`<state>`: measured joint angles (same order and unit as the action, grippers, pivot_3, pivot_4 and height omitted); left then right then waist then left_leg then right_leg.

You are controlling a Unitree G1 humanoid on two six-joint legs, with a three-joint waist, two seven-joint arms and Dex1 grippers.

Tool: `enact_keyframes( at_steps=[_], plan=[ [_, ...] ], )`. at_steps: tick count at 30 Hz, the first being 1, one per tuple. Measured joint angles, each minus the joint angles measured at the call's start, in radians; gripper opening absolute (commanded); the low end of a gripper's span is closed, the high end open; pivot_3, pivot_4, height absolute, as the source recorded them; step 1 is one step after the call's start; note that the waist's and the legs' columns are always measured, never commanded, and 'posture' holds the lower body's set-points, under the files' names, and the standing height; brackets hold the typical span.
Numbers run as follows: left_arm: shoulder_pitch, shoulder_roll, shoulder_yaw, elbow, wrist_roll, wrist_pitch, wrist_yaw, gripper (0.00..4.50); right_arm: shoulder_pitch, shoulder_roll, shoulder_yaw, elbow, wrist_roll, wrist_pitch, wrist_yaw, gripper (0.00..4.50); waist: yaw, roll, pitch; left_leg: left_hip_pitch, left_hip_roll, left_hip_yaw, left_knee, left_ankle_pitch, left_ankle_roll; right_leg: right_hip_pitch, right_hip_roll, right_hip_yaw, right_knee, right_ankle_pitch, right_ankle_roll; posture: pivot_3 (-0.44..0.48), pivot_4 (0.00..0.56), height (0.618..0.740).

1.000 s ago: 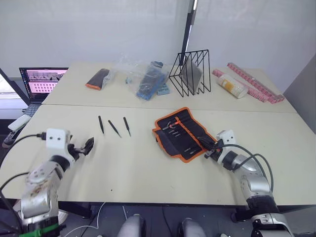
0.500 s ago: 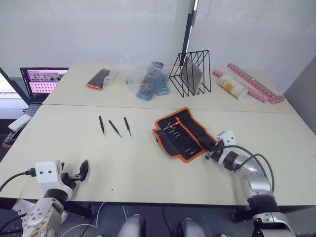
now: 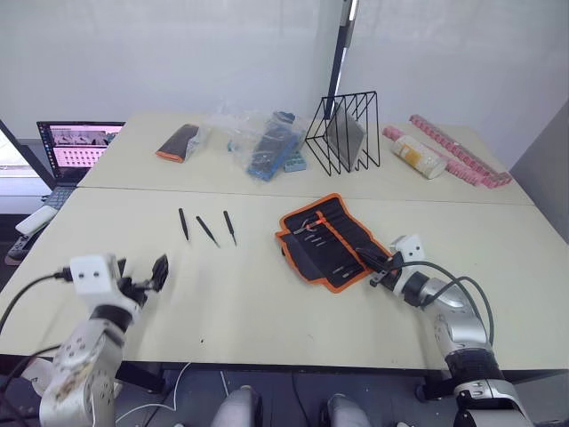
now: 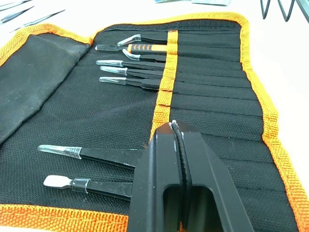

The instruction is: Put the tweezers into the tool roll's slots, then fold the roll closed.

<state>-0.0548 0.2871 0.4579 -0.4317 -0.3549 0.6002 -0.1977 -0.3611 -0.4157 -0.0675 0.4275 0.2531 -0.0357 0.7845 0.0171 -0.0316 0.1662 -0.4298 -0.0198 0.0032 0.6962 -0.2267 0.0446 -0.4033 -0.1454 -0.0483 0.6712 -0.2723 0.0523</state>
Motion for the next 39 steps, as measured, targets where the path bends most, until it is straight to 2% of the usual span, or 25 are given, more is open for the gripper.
enact_keyframes(
  at_steps=[5, 13, 22, 23, 24, 35, 39],
  plan=[
    [-0.183, 0.018, -0.035, 0.117, 0.035, 0.087, 0.107, 4.46, 0.004, 0.000, 0.003, -0.011, 0.000, 0.000, -0.001, 0.00, -0.004, 0.000, 0.000, 0.000, -0.001, 0.000, 0.000, 0.000, 0.000, 0.001, 0.000, 0.001, 0.005, 0.000, 0.000, 0.000, 0.150, 0.685],
    [-0.369, -0.004, -0.154, 0.319, 0.116, 0.173, 0.212, 4.46, 0.008, 0.000, 0.003, -0.017, -0.003, 0.000, -0.005, 0.00, -0.004, -0.001, 0.000, 0.000, -0.002, 0.000, 0.000, 0.000, 0.000, 0.001, -0.001, 0.001, 0.007, 0.000, 0.000, 0.000, 0.150, 0.685],
    [-0.426, -0.083, -0.189, 0.438, 0.155, 0.187, 0.293, 4.46, 0.012, -0.002, 0.008, -0.036, -0.004, 0.010, -0.015, 0.00, -0.005, -0.001, 0.000, -0.001, -0.002, 0.000, -0.001, 0.000, 0.000, 0.000, -0.001, 0.001, 0.008, 0.000, 0.000, 0.000, 0.150, 0.685],
    [-0.426, -0.083, -0.189, 0.441, 0.158, 0.186, 0.295, 3.93, 0.014, -0.002, 0.008, -0.039, -0.004, 0.011, -0.018, 0.00, -0.005, -0.001, 0.000, -0.001, -0.002, 0.000, -0.001, 0.000, -0.001, 0.000, -0.001, 0.001, 0.008, 0.000, 0.000, 0.000, 0.150, 0.685],
    [-0.426, -0.081, -0.189, 0.442, 0.162, 0.186, 0.298, 3.72, 0.015, -0.002, 0.009, -0.043, -0.004, 0.014, -0.021, 0.00, -0.005, -0.001, 0.000, -0.001, -0.002, 0.000, -0.001, 0.000, -0.001, 0.000, -0.001, 0.001, 0.008, 0.000, 0.000, 0.000, 0.150, 0.685],
    [-0.454, -0.035, -0.219, 0.530, 0.219, 0.143, 0.278, 0.08, 0.020, -0.008, 0.009, -0.065, -0.005, 0.043, -0.027, 0.00, -0.002, -0.001, 0.000, -0.001, -0.003, 0.000, -0.001, 0.000, -0.001, 0.000, -0.001, 0.001, 0.008, 0.000, 0.000, 0.000, 0.150, 0.685],
    [-0.457, -0.008, -0.222, 0.544, 0.226, 0.138, 0.258, 0.03, 0.019, -0.008, 0.010, -0.068, -0.005, 0.047, -0.027, 0.00, -0.002, -0.001, 0.000, -0.001, -0.002, 0.000, -0.001, 0.000, -0.001, 0.000, -0.001, 0.001, 0.008, 0.000, 0.000, 0.000, 0.150, 0.685]
  ],
)
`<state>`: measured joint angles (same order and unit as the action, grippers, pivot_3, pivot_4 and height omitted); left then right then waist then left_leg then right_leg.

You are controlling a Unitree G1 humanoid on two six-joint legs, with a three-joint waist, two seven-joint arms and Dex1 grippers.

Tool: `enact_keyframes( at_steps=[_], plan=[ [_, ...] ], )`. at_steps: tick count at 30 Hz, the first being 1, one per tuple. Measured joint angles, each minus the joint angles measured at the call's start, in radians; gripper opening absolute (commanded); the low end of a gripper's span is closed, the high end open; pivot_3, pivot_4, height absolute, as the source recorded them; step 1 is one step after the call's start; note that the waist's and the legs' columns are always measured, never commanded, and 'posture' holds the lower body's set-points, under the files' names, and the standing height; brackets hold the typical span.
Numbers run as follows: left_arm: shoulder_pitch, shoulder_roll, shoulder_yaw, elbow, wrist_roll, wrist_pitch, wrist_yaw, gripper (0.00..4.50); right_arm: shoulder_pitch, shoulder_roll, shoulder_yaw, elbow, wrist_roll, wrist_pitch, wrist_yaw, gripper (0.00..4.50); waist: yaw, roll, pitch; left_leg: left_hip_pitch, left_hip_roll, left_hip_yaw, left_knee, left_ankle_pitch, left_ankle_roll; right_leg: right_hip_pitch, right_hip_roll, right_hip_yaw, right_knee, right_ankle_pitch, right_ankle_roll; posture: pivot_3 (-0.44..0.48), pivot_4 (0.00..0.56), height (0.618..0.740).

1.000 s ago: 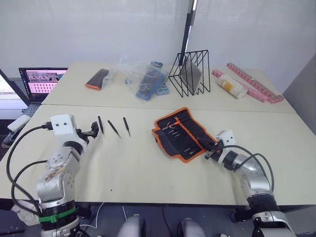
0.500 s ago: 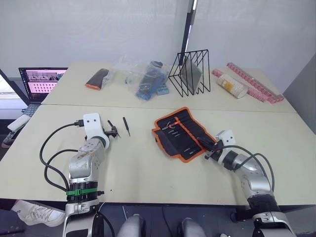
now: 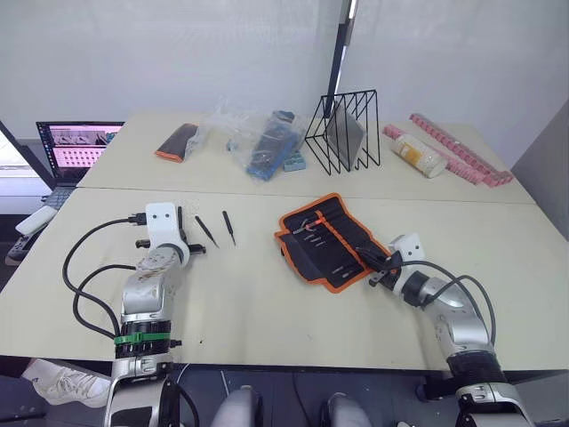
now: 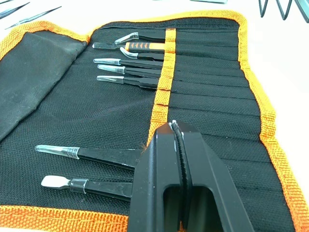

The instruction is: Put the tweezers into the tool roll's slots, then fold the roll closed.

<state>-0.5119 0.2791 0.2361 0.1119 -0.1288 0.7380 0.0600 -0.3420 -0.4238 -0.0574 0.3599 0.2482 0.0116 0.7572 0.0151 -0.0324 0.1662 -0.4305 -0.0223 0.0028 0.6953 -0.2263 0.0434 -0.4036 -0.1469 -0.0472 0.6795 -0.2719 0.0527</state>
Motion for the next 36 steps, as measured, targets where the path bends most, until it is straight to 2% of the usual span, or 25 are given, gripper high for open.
enact_keyframes(
  at_steps=[7, 10, 14, 18, 28, 32, 36],
  plan=[
    [0.007, 0.090, -0.009, -0.023, 0.002, -0.019, -0.100, 0.03, 0.001, -0.002, 0.002, -0.017, -0.001, 0.017, -0.004, 0.00, -0.003, 0.000, 0.000, -0.001, 0.000, 0.000, -0.001, 0.000, 0.000, -0.002, 0.000, 0.000, 0.000, 0.000, 0.000, 0.000, 0.150, 0.685],
    [-0.007, 0.130, -0.002, -0.073, -0.044, -0.017, -0.193, 0.03, 0.005, -0.007, 0.002, -0.024, -0.001, 0.022, -0.005, 0.00, -0.001, 0.000, 0.000, -0.001, 0.000, 0.000, 0.000, 0.000, 0.000, -0.002, 0.000, 0.000, 0.000, 0.000, 0.000, 0.000, 0.150, 0.685],
    [-0.089, 0.169, -0.012, -0.122, -0.136, 0.014, -0.338, 0.03, 0.027, -0.009, 0.003, -0.055, -0.005, 0.023, -0.017, 0.00, 0.001, 0.000, 0.000, -0.002, 0.000, -0.001, 0.000, 0.000, -0.001, -0.001, 0.000, -0.001, -0.001, 0.000, 0.000, 0.000, 0.150, 0.685],
    [-0.186, 0.210, -0.121, -0.168, -0.184, 0.062, -0.483, 0.03, 0.054, -0.007, 0.004, -0.097, -0.005, 0.039, -0.035, 0.00, -0.003, 0.000, 0.000, -0.002, -0.001, -0.001, -0.001, 0.000, 0.000, -0.001, 0.000, -0.001, -0.001, 0.000, 0.000, 0.000, 0.150, 0.685],
    [-0.301, 0.246, -0.442, -0.214, -0.213, 0.121, -0.786, 0.03, 0.101, 0.006, 0.003, -0.162, -0.004, 0.058, -0.065, 0.00, -0.007, 0.001, 0.001, -0.002, 0.000, 0.000, -0.001, 0.000, 0.000, -0.001, 0.001, 0.000, -0.001, 0.000, 0.000, 0.000, 0.150, 0.685],
    [-0.320, 0.241, -0.549, -0.183, -0.183, 0.115, -0.848, 0.03, 0.113, 0.013, 0.002, -0.175, -0.004, 0.058, -0.079, 0.00, -0.006, 0.001, 0.001, -0.002, 0.000, 0.000, -0.001, 0.000, 0.000, -0.001, 0.001, 0.000, -0.001, 0.000, 0.000, 0.000, 0.150, 0.685],
    [-0.340, 0.192, -0.634, -0.099, -0.132, 0.088, -0.872, 0.03, 0.116, 0.017, -0.001, -0.176, -0.004, 0.058, -0.086, 0.00, -0.006, 0.000, 0.001, -0.002, 0.000, 0.000, -0.001, 0.000, 0.001, -0.001, 0.001, 0.000, -0.001, 0.000, 0.000, 0.000, 0.150, 0.685]
  ],
)
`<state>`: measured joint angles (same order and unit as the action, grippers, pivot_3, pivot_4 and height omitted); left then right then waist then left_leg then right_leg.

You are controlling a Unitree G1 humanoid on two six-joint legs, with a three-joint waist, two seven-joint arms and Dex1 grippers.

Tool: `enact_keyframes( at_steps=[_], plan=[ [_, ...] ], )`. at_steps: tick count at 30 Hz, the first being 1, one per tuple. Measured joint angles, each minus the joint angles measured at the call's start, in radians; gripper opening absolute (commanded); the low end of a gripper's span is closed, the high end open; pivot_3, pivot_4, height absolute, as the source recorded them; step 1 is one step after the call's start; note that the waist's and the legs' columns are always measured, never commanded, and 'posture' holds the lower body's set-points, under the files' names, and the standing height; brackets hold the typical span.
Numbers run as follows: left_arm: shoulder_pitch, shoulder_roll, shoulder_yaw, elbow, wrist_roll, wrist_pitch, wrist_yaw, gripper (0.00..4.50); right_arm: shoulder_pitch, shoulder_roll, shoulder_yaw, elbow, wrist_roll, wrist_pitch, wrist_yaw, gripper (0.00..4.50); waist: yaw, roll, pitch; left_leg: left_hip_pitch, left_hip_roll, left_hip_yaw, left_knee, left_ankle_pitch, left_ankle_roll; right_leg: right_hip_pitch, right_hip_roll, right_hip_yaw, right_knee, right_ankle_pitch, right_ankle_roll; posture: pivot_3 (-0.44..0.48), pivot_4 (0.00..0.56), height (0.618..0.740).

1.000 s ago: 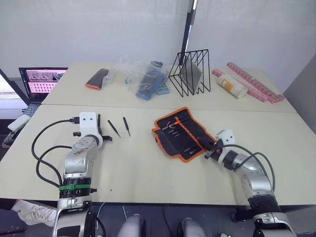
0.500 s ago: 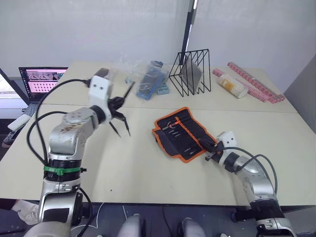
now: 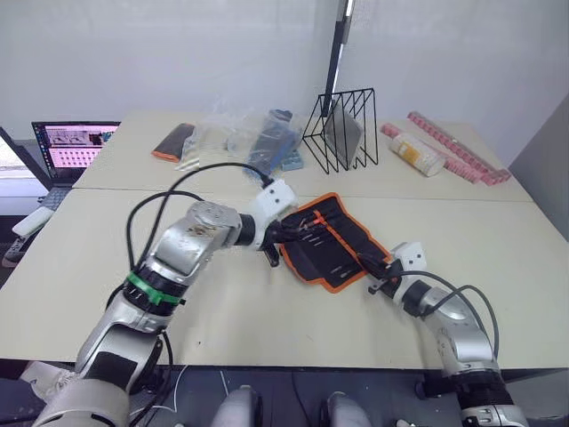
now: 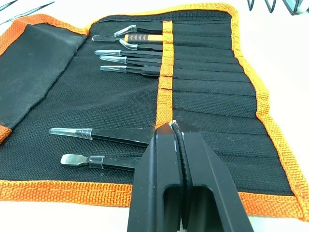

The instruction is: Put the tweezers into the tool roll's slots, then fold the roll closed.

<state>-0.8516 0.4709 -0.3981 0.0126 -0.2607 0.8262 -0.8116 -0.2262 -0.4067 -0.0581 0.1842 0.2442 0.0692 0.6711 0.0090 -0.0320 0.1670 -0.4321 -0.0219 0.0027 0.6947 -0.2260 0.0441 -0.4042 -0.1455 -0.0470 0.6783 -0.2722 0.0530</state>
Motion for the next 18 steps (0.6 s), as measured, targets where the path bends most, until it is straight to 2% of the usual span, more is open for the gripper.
enact_keyframes(
  at_steps=[7, 18],
  plan=[
    [-0.013, -0.058, -0.054, 0.115, 0.080, -0.046, -0.007, 0.03, -0.001, 0.010, 0.003, -0.001, 0.000, -0.003, -0.009, 0.00, -0.002, 0.000, 0.000, 0.000, 0.001, 0.000, 0.000, 0.000, 0.000, 0.000, 0.001, 0.000, 0.000, 0.000, 0.000, 0.000, 0.150, 0.685],
    [-0.010, -0.106, -0.058, 0.202, 0.146, -0.102, -0.014, 0.03, -0.005, 0.016, 0.007, 0.001, -0.001, -0.003, -0.023, 0.00, -0.004, 0.000, 0.000, 0.000, 0.001, 0.000, 0.000, 0.000, 0.000, 0.000, 0.001, 0.000, 0.000, 0.000, 0.000, 0.000, 0.150, 0.685]
  ],
)
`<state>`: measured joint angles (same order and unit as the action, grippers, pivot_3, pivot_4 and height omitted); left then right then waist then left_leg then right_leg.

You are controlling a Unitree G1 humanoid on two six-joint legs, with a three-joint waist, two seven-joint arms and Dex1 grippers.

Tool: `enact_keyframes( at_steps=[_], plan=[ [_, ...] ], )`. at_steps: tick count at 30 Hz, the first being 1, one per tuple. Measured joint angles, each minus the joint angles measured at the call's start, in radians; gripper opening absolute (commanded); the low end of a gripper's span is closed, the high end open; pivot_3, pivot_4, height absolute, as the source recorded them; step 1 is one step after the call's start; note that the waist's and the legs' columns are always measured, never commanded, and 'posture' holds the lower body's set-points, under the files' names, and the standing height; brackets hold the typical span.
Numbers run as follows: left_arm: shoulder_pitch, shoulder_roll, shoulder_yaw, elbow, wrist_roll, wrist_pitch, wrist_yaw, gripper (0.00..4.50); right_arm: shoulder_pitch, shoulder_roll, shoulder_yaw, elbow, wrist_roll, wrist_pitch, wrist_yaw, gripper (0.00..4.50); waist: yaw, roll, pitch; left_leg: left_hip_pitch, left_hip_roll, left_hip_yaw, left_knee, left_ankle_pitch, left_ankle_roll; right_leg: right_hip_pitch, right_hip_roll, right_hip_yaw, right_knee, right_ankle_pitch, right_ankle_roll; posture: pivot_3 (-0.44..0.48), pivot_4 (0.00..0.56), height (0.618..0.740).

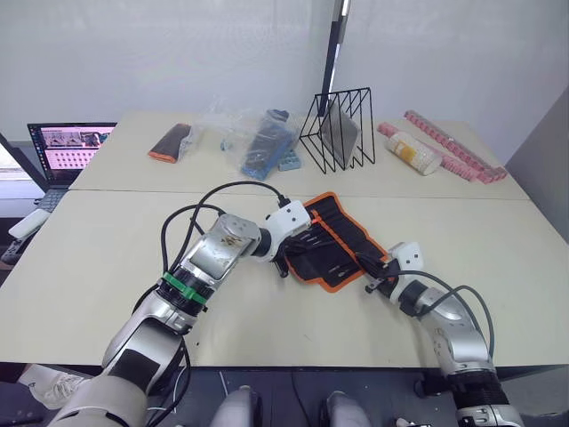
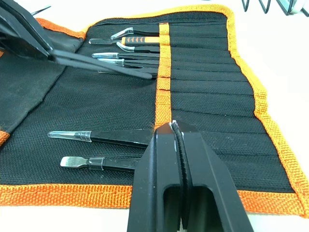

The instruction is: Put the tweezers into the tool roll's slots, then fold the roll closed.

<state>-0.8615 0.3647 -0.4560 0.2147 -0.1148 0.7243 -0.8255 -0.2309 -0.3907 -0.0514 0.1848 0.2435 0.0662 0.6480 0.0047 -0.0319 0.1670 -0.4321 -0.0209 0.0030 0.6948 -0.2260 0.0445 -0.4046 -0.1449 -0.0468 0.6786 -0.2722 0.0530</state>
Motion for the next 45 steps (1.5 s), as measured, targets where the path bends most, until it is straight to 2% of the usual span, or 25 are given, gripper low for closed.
enact_keyframes(
  at_steps=[9, 21, 28, 36, 45],
  plan=[
    [0.000, -0.033, -0.009, 0.042, 0.042, -0.034, -0.008, 0.03, 0.000, 0.000, 0.000, 0.000, 0.000, 0.001, -0.001, 0.00, 0.000, 0.000, 0.000, 0.000, 0.000, 0.000, 0.000, 0.000, 0.000, 0.000, 0.000, 0.000, 0.000, 0.000, 0.000, 0.000, 0.150, 0.685],
    [-0.043, -0.129, 0.009, 0.198, 0.091, -0.126, 0.014, 0.03, 0.001, 0.000, 0.004, -0.004, -0.001, 0.004, -0.004, 0.00, 0.002, 0.000, 0.000, 0.000, 0.000, 0.000, 0.001, 0.000, 0.000, 0.000, 0.000, 0.000, 0.000, 0.000, 0.000, 0.000, 0.150, 0.685],
    [-0.096, -0.206, 0.029, 0.358, 0.116, -0.219, 0.028, 0.03, 0.005, 0.002, 0.009, -0.010, -0.006, 0.006, -0.010, 0.00, 0.004, 0.000, 0.000, 0.000, 0.000, 0.000, 0.001, 0.000, 0.000, 0.000, 0.000, 0.000, 0.000, 0.000, 0.000, 0.000, 0.150, 0.685],
    [-0.188, -0.317, 0.087, 0.650, 0.141, -0.405, 0.053, 0.03, 0.019, 0.014, 0.027, -0.040, -0.017, 0.012, -0.016, 0.00, 0.005, 0.000, 0.000, 0.000, -0.001, 0.001, 0.001, 0.000, 0.000, 0.000, 0.000, 0.000, 0.000, 0.000, 0.000, 0.000, 0.150, 0.685],
    [-0.221, -0.357, 0.120, 0.767, 0.174, -0.508, 0.066, 0.03, 0.023, 0.013, 0.031, -0.057, -0.025, 0.030, -0.017, 0.00, 0.007, 0.000, 0.000, 0.000, -0.001, 0.001, 0.002, 0.000, 0.000, 0.001, -0.001, 0.000, 0.000, 0.000, 0.001, 0.000, 0.150, 0.685]
  ],
)
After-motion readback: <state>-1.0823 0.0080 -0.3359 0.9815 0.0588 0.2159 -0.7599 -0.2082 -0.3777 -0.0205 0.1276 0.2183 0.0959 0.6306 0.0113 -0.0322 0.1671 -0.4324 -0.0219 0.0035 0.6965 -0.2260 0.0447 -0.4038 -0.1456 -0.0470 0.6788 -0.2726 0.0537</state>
